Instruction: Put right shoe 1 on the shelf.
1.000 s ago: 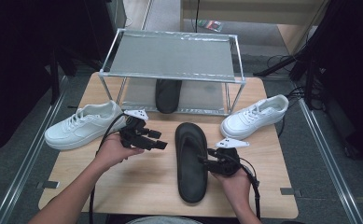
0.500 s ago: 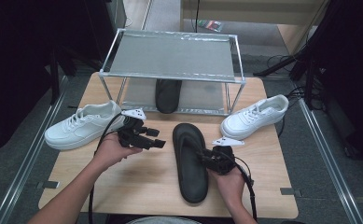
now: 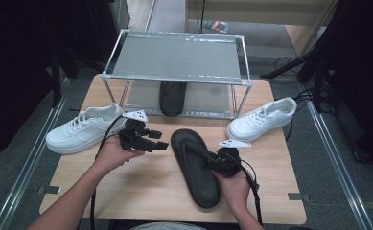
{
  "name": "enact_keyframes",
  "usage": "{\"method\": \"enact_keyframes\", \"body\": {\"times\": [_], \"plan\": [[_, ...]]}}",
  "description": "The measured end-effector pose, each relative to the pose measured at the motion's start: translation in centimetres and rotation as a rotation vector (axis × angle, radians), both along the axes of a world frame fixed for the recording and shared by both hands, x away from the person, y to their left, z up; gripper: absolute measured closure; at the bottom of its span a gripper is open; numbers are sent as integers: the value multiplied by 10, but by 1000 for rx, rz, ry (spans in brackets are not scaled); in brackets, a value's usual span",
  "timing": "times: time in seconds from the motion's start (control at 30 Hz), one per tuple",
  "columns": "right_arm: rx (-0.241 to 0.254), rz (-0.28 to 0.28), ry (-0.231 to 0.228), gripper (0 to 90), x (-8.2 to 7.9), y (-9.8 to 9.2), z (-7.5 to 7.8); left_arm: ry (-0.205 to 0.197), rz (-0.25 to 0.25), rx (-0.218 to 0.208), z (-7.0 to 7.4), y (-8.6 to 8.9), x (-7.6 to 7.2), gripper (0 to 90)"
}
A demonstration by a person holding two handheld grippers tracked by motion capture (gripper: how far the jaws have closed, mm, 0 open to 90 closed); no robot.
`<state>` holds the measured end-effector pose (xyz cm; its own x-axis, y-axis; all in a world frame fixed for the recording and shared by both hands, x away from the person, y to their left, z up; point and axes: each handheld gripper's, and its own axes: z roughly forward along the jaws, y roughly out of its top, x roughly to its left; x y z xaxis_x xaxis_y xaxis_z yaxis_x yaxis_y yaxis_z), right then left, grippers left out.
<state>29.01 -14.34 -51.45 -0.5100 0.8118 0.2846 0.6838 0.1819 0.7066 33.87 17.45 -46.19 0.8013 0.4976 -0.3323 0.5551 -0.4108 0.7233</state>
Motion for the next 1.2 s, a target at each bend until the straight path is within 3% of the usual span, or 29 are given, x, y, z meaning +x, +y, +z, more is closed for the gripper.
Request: {"method": "enact_keyframes", "body": {"times": [0.43, 0.6, 0.9, 1.2], "plan": [[10, -44, -31, 747, 9, -8, 18, -12, -14, -1, 4, 1, -1, 372], [-15, -43, -31, 747, 17, -6, 24, -13, -14, 2, 4, 0, -1, 373], [-8, -75, -37, 746, 42, -7, 37, -15, -9, -12, 4, 2, -2, 374], [-44, -131, -43, 745, 71, -5, 40, -12, -17, -16, 4, 1, -2, 376]]}}
